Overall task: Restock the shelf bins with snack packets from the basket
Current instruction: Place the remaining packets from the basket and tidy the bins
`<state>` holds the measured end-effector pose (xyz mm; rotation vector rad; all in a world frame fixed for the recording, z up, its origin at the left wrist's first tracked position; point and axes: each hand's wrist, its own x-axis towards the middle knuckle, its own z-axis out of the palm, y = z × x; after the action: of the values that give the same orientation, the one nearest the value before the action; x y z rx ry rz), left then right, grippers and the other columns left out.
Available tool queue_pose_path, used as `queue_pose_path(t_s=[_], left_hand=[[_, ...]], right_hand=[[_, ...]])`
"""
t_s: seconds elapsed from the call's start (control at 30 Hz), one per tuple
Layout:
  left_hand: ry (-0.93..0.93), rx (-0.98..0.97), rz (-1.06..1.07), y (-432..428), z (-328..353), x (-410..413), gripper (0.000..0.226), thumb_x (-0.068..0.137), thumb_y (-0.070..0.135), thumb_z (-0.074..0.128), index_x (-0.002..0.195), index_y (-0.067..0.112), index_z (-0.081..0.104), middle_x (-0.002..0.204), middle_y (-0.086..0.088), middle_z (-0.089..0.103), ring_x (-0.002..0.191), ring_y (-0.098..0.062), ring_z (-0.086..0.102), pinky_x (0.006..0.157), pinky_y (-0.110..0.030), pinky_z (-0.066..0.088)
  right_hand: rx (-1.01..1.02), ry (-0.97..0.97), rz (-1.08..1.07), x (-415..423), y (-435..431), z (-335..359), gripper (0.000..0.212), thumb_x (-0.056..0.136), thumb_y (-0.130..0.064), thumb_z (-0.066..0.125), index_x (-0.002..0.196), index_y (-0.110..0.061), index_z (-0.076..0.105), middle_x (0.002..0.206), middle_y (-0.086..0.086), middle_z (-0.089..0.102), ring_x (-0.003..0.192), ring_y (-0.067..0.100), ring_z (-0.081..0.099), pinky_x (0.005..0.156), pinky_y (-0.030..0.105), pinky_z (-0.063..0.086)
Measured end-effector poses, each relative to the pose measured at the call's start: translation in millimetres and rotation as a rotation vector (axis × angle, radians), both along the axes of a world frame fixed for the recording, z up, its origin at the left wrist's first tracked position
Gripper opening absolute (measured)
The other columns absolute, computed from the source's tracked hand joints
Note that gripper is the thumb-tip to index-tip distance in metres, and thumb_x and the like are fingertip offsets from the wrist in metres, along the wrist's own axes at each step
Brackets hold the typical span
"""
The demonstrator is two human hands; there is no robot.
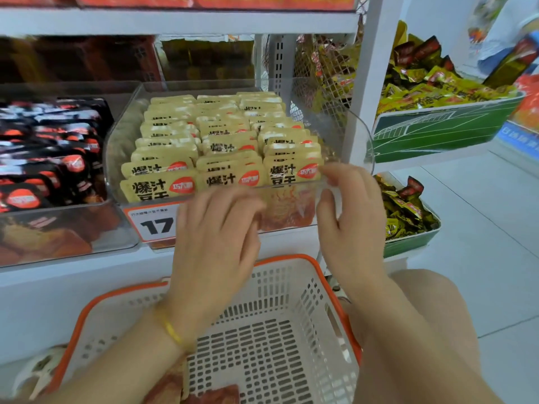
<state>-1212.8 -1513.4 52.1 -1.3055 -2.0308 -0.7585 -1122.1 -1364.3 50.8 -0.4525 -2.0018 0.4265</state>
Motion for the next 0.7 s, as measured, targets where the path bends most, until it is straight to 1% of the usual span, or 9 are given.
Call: queue_pose_path(t_s=[0.03,0.1,0.2,0.27,0.33,0.4,0.5,0.6,0.7], left_hand=[[-0.020,-0.044,-0.021,-14,-18,1,0.022,0.079,0.008,0.059,0.100,0.015,0.065,0.113,0.000,0.060,0.105,-0.024,0.049,0.085,-0.034,0.032],[-0.080,-0.226,-0.032,-37,-57,-6,0.021,0.076,0.006,0.060,0.094,0.016,0.065,0.105,0.001,0.062,0.100,-0.022,0.050,0.079,-0.032,0.032],[-0.255,-0.572,0.048,-71,-115,-25,0.023,0.065,0.003,0.073,0.081,0.018,0.067,0.092,0.002,0.064,0.091,-0.024,0.055,0.074,-0.035,0.042],[-0.405,-0.746,0.105,-92,-144,-33,0.020,0.068,0.004,0.071,0.084,0.016,0.069,0.092,-0.001,0.065,0.094,-0.029,0.057,0.077,-0.039,0.045],[-0.486,-0.891,0.139,-105,-167,-38,0.018,0.084,0.011,0.057,0.099,0.017,0.066,0.103,-0.001,0.060,0.107,-0.027,0.050,0.086,-0.039,0.039],[-0.512,-0.983,0.134,-110,-186,-41,0.021,0.093,0.017,0.047,0.105,0.020,0.063,0.106,0.001,0.057,0.110,-0.024,0.047,0.088,-0.036,0.038],[-0.559,-1.037,0.156,-114,-204,-43,0.023,0.094,0.018,0.043,0.108,0.022,0.062,0.109,0.001,0.057,0.109,-0.022,0.047,0.095,-0.036,0.039],[-0.601,-1.074,0.217,-120,-211,-45,0.026,0.094,0.016,0.041,0.112,0.021,0.058,0.114,0.000,0.055,0.112,-0.023,0.044,0.093,-0.035,0.039],[-0.644,-1.094,0.268,-123,-209,-46,0.030,0.093,0.014,0.039,0.118,0.021,0.055,0.121,-0.001,0.052,0.118,-0.023,0.039,0.089,-0.033,0.035]], right_hand=[[-0.014,-0.032,0.020,3,-14,-5,0.022,0.085,-0.008,0.047,0.103,-0.008,0.060,0.096,0.005,0.060,0.086,0.023,0.053,0.071,0.037,0.044],[-0.138,-0.339,0.170,-2,-39,-22,0.017,0.089,-0.013,0.045,0.099,-0.012,0.058,0.091,0.000,0.057,0.075,0.023,0.054,0.059,0.036,0.044],[-0.165,-1.077,0.370,-29,-65,-75,0.020,0.095,-0.016,0.042,0.108,-0.014,0.057,0.102,0.003,0.060,0.092,0.026,0.059,0.074,0.039,0.051],[-0.079,-1.400,0.466,-42,-82,-123,0.023,0.096,-0.014,0.042,0.114,-0.012,0.056,0.113,0.007,0.060,0.105,0.028,0.058,0.085,0.040,0.051],[-0.054,-1.595,0.573,-49,-99,-179,0.030,0.096,-0.015,0.044,0.125,-0.012,0.052,0.127,0.009,0.055,0.116,0.028,0.054,0.093,0.041,0.049],[-0.070,-1.707,0.652,-49,-118,-229,0.040,0.096,-0.022,0.048,0.135,-0.012,0.044,0.136,0.010,0.048,0.123,0.030,0.049,0.098,0.043,0.045],[-0.091,-1.739,0.654,-41,-146,-288,0.056,0.092,-0.029,0.055,0.141,-0.013,0.033,0.140,0.011,0.041,0.127,0.031,0.042,0.095,0.042,0.043],[-0.105,-1.795,0.627,-22,-167,-329,0.084,0.085,-0.038,0.062,0.149,-0.023,0.009,0.154,0.010,0.014,0.140,0.032,0.019,0.106,0.051,0.032],[-0.095,-1.744,0.568,-9,-182,-342,0.087,0.085,-0.031,0.064,0.150,-0.019,0.007,0.150,0.013,0.020,0.139,0.034,0.019,0.109,0.051,0.028]])
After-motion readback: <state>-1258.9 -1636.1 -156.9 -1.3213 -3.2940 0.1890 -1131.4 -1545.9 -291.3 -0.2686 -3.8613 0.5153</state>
